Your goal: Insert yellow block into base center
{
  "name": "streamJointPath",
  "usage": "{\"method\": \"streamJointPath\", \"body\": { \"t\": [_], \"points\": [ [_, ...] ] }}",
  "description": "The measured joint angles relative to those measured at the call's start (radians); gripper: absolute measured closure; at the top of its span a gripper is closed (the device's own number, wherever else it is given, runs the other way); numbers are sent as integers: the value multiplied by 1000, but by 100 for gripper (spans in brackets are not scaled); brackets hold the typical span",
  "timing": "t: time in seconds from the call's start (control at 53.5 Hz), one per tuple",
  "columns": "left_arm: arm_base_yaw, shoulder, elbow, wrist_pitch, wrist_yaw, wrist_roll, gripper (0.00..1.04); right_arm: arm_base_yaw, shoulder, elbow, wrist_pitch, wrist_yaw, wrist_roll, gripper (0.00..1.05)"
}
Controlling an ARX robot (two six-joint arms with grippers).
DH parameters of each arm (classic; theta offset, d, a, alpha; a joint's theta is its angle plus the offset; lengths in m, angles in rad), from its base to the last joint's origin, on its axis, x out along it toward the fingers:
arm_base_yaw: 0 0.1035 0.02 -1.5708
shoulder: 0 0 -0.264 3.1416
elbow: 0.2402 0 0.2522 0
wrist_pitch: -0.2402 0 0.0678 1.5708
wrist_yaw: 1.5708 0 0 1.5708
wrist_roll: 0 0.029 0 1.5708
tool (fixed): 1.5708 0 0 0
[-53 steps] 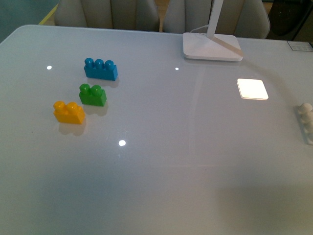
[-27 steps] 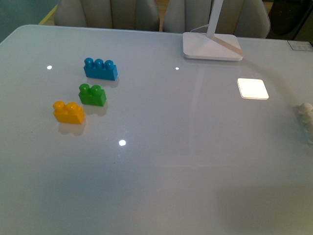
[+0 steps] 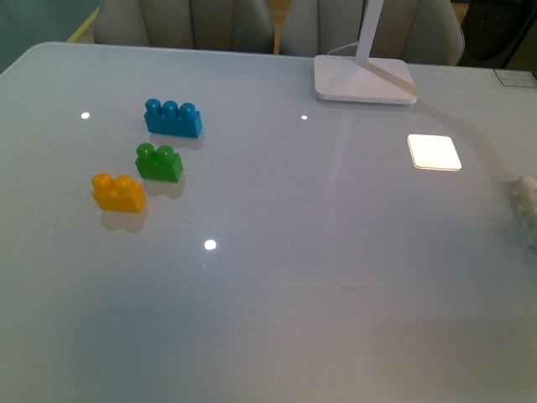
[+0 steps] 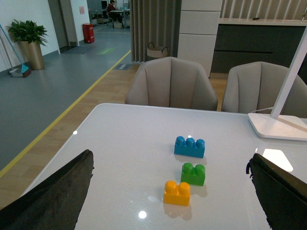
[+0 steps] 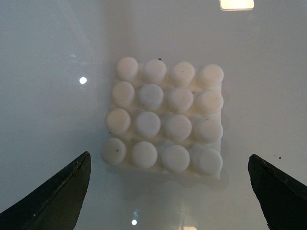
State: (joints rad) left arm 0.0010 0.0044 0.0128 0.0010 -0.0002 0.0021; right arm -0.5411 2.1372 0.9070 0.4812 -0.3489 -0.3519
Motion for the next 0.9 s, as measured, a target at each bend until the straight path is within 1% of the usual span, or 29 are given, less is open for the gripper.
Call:
{"method": "streamJointPath", "body": {
  "t": [0.112,0.243,0.486,0.617,0.898],
  "points": [
    [0,0,0,0,0,0,7,-21,77,87,-28,-9,10,9],
    [0,0,0,0,0,0,7,-47,192,231,-96,-10,15,9],
    [0,0,0,0,0,0,7,-48,314,395,-143,-27,33,9],
    [0,0,0,0,0,0,7,-40,341,434,-143,-38,53,9],
    [0,0,0,0,0,0,7,-22,389,439,-136,-31,53,9]
  ]
}}
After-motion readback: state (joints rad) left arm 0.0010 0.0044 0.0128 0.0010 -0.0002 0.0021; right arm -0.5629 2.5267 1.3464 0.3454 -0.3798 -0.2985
